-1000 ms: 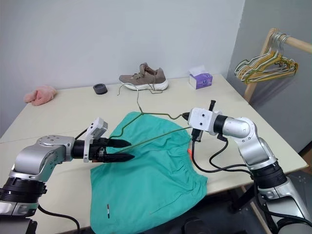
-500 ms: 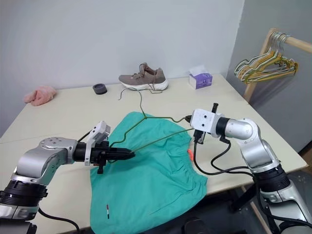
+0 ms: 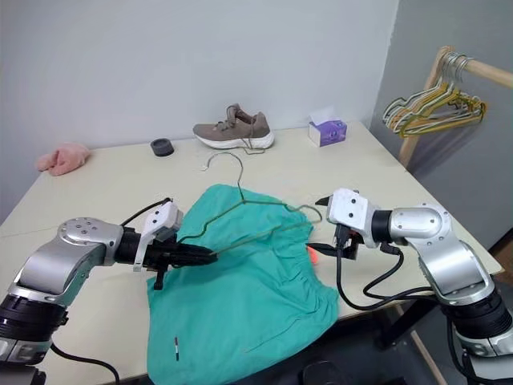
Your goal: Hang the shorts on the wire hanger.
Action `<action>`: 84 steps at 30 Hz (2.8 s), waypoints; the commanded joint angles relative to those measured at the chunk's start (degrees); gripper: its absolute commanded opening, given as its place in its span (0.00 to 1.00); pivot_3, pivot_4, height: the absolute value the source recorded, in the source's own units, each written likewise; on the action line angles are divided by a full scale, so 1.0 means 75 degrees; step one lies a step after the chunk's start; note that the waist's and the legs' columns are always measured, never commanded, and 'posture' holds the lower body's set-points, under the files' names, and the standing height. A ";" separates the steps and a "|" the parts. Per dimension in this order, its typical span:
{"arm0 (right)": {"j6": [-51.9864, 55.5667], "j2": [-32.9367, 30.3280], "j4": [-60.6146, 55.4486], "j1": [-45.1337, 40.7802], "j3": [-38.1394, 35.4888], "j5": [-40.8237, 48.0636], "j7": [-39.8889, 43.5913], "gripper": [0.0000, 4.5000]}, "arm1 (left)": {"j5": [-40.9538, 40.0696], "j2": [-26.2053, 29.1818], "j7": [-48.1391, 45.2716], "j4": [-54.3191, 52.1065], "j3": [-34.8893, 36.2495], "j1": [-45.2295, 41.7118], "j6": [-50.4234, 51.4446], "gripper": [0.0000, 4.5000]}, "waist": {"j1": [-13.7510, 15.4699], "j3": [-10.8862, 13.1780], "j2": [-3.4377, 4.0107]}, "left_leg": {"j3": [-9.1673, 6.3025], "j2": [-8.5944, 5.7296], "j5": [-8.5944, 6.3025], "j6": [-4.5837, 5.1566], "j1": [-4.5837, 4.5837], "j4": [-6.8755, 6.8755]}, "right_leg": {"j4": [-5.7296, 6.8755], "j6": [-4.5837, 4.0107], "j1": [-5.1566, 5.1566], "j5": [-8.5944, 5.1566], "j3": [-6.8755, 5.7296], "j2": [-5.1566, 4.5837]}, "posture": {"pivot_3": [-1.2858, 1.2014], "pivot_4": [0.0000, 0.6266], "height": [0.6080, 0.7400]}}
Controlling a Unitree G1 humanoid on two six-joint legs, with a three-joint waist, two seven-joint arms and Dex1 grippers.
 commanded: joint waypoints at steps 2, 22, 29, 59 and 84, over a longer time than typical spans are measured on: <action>0.0991 -0.0020 0.0054 -0.0598 0.0308 0.0288 0.0106 1.00 | 0.0205 0.0224 -0.0394 -0.0310 -0.0097 -0.0377 -0.0486 0.00 | -0.0039 0.0002 0.0002 | 0.0000 0.0000 0.0000 0.0000 -0.0003 0.0001 | -0.0001 0.0000 -0.0001 0.0000 -0.0001 0.0000 | 0.41 0.00 1.00; 0.2511 0.0345 0.0757 -0.1129 0.1952 0.0524 0.0594 0.64 | 0.0980 0.0250 -0.0487 -0.0513 -0.0233 -0.0246 -0.1576 0.00 | -0.0092 0.0004 0.0001 | 0.0000 0.0001 -0.0001 0.0001 -0.0006 -0.0001 | -0.0003 0.0001 -0.0006 0.0000 0.0000 -0.0001 | 0.42 0.00 1.00; 0.2773 0.0414 0.0658 -0.1052 0.2040 0.0591 0.0444 0.09 | 0.0891 0.0139 -0.0475 -0.0634 -0.0212 -0.0202 -0.1524 0.00 | -0.0091 0.0004 0.0001 | -0.0001 0.0001 -0.0001 0.0000 -0.0006 0.0000 | -0.0003 0.0001 -0.0005 0.0000 0.0000 -0.0001 | 0.42 0.00 1.00; 0.3781 -0.0382 -0.0162 0.0769 0.0171 0.1777 -0.0268 0.00 | 0.0031 -0.0346 0.1047 0.1757 0.1419 -0.0655 -0.0105 0.68 | -0.0059 0.0004 -0.0008 | -0.0010 0.0000 -0.0001 0.0001 -0.0008 0.0002 | -0.0003 0.0002 -0.0002 -0.0001 -0.0010 0.0000 | 0.42 0.00 1.00; 0.4734 -0.0892 -0.1130 0.4787 -0.3131 0.2967 -0.1433 0.00 | 0.0475 -0.0439 0.0572 0.1358 0.0576 0.0209 -0.1041 1.00 | -0.0179 0.0003 -0.0010 | 0.0025 0.0008 -0.0002 0.0000 -0.0009 -0.0005 | -0.0007 0.0006 -0.0011 -0.0003 0.0016 0.0043 | 0.39 0.00 1.00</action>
